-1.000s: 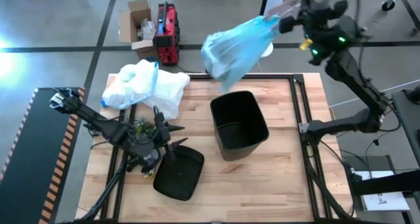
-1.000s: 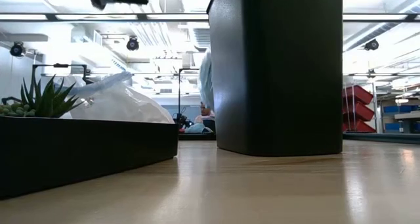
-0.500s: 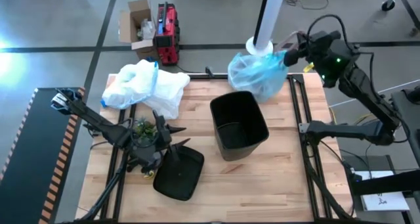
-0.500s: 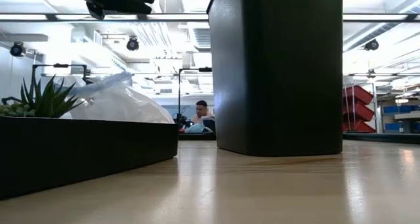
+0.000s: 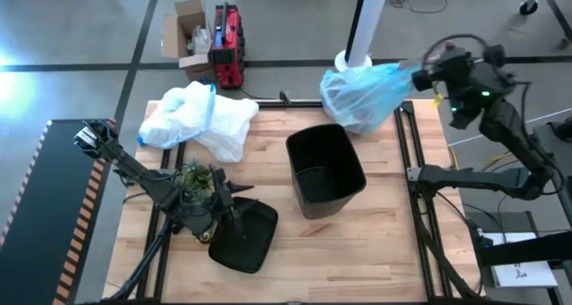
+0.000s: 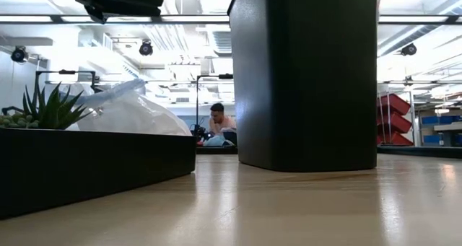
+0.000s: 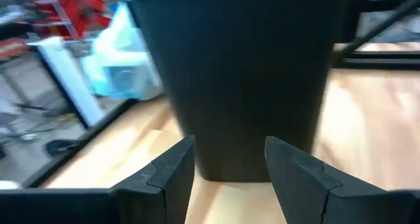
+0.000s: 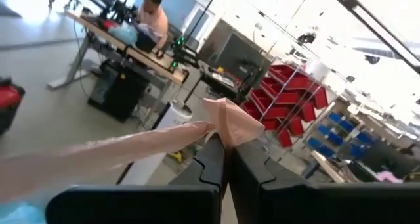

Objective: Place trash/remove bag and relplace

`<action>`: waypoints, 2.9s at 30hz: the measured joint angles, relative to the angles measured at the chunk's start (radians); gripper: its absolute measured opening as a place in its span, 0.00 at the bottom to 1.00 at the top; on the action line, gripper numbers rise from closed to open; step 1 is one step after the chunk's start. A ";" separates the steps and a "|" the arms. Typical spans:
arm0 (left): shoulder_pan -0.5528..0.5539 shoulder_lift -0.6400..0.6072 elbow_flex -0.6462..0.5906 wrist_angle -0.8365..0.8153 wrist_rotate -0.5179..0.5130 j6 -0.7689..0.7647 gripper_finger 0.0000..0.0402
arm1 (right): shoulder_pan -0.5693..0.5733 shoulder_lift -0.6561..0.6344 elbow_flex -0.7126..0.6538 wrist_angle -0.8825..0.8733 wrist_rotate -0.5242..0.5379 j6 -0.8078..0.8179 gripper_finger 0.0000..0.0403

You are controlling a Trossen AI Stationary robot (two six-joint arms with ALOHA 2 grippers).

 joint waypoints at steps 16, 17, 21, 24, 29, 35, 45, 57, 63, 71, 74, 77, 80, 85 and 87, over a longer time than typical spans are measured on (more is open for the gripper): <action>0.000 0.012 0.000 0.228 -0.107 0.106 0.51 | 0.001 -0.142 -0.017 -0.553 -0.430 0.607 0.00; 0.000 0.012 0.000 0.245 -0.107 0.119 0.52 | 0.001 -0.141 -0.035 -0.563 -0.503 0.640 0.00; 0.000 0.012 0.000 0.305 -0.107 0.174 0.52 | 0.002 -0.119 -0.111 -0.563 -0.780 0.748 0.00; 0.000 0.012 0.016 0.306 -0.107 0.206 0.52 | 0.007 -0.096 -0.159 -0.549 -0.935 0.794 0.00; 0.000 0.012 0.029 0.306 -0.107 0.229 0.50 | 0.010 -0.069 -0.256 -0.544 -0.872 0.793 0.00; 0.000 0.014 0.003 0.206 -0.104 0.077 0.48 | 0.010 -0.053 -0.452 -0.412 -0.707 0.799 0.00; 0.000 0.014 -0.001 -0.024 -0.104 -0.191 0.50 | 0.009 0.021 -0.790 0.067 -0.515 0.777 0.04; -0.002 0.115 -0.002 -0.066 -0.103 -0.271 0.51 | 0.011 0.250 -0.710 -0.012 -0.688 0.827 0.51; -0.002 0.207 -0.002 -0.049 -0.104 -0.272 0.49 | 0.012 0.360 -0.509 -0.356 -0.837 0.885 0.66; -0.014 0.280 -0.002 -0.053 -0.105 -0.267 0.49 | 0.033 0.451 -0.376 -0.701 -0.907 0.939 0.70; -0.014 0.299 -0.002 -0.052 -0.105 -0.268 0.50 | 0.045 0.465 -0.326 -0.785 -0.908 0.952 0.70; -0.014 0.314 -0.002 -0.054 -0.104 -0.269 0.51 | 0.061 0.461 -0.259 -0.821 -0.907 0.954 0.69; -0.014 0.323 -0.002 -0.056 -0.105 -0.270 0.52 | 0.080 0.445 -0.180 -0.866 -0.908 0.956 0.69; -0.014 0.323 -0.002 -0.063 -0.111 -0.269 0.53 | 0.121 0.413 -0.053 -0.963 -0.908 0.975 0.70; -0.014 0.320 -0.002 -0.063 -0.140 -0.268 0.53 | 0.134 0.400 -0.009 -1.010 -0.905 1.005 0.71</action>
